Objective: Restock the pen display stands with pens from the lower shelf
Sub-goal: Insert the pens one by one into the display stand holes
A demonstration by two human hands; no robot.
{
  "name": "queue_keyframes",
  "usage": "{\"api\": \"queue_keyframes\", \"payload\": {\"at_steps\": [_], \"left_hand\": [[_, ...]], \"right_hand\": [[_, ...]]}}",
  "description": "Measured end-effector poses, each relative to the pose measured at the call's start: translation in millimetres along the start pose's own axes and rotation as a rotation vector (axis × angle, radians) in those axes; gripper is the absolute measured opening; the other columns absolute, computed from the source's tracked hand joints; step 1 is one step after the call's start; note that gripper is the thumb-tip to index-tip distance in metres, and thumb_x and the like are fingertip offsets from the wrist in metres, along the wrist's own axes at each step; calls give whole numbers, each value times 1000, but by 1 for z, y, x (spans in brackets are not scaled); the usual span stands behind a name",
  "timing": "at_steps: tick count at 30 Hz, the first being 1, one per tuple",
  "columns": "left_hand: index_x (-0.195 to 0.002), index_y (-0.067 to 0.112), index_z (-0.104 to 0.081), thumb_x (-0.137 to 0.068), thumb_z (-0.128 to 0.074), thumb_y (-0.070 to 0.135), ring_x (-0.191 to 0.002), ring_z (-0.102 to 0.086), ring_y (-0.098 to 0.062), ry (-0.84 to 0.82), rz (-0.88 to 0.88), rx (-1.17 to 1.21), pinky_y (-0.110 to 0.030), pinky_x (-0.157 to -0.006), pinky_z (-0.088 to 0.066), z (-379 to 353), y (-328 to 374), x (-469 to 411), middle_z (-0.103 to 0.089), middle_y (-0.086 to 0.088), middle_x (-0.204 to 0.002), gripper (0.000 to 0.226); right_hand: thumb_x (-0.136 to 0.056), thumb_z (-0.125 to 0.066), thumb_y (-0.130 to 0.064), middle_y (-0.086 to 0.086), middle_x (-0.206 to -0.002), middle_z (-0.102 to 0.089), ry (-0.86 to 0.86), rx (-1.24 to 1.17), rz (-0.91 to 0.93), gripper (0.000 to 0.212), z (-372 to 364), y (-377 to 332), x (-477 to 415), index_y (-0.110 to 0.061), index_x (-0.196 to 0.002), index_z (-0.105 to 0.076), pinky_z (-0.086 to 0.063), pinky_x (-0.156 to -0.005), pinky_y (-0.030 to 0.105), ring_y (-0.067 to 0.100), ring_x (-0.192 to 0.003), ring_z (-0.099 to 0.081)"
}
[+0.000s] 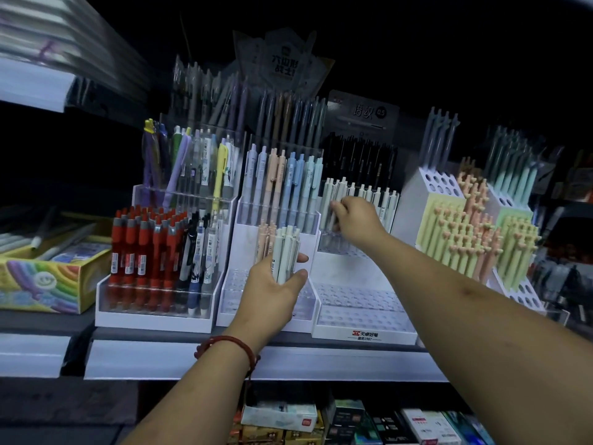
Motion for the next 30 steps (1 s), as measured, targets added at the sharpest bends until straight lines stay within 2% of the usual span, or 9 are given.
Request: {"api": "queue_keyframes", "payload": {"at_steps": [5,10,13,16,20,22,24,27,30], "left_hand": [[-104,25,-71,-98,-64,5,-45,-38,-14,7,3,2,-22,-42,-34,2,-2,1,-49,0,-62,22],[-101,29,-73,-96,-66,8,-48,-42,-14,25,2,-42,-23,-45,-35,4,-2,2,-54,3,-64,23],[-101,29,-73,-96,-66,9,-48,-43,-14,21,-2,-50,-22,-46,-36,5,-1,3,-54,4,-65,22],[-101,29,-73,-96,-66,9,-48,-42,-15,20,2,-48,-23,-46,-35,6,-1,3,-53,3,-63,22],[-100,30,-74,-96,-66,9,-49,-41,-18,23,2,-35,-24,-45,-35,6,-3,4,-52,-1,-62,23],[-99,30,-74,-96,-66,8,-48,-40,-18,24,-1,-28,-24,-45,-34,6,-4,3,-51,-1,-62,24],[-99,30,-74,-96,-66,8,-47,-39,-18,25,-2,-22,-24,-44,-34,7,-4,2,-51,-1,-62,24],[-100,30,-73,-96,-65,6,-46,-38,-19,33,-2,-1,-23,-43,-33,6,-5,2,-50,-2,-62,25],[-102,29,-73,-96,-65,6,-47,-37,-18,39,-7,2,-23,-43,-33,4,-7,3,-50,1,-61,26]], "right_hand": [[-110,-42,-30,22,-88,-70,1,-16,1,41,-1,2,0,3,-94,-62,-58,-83,46,35,-84,-71],[-110,-39,-30,21,-93,-69,5,34,-3,35,-7,3,4,-5,-90,-54,-55,-83,45,36,-90,-68],[-108,-48,-26,17,-95,-69,12,2,-13,24,-4,5,6,-5,-100,-53,-54,-77,41,32,-88,-68],[-103,-60,-20,14,-93,-70,23,-74,-42,20,-1,9,10,-2,-110,-55,-58,-79,43,26,-86,-71],[-101,-64,-15,17,-84,-74,44,-214,-93,21,3,12,11,6,-96,-66,-58,-73,40,23,-75,-71],[-102,-61,-15,19,-84,-73,38,-234,-111,24,3,11,11,9,-97,-65,-54,-67,35,19,-68,-67],[-104,-58,-17,20,-87,-73,30,-199,-101,27,1,9,10,9,-99,-63,-49,-64,30,19,-68,-65],[-105,-55,-23,15,-87,-69,20,-42,-50,29,-4,5,9,3,-93,-60,-43,-65,30,25,-74,-61],[-105,-56,-25,8,-78,-62,12,45,-35,28,-4,2,8,-5,-85,-57,-36,-56,27,17,-65,-53]]}}
Point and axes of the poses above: each hand's wrist, its own x-axis away from the middle knuckle, its own z-axis out of the back of the hand, y = z × x, the point moved 2 cm from there along -x, towards the middle knuckle
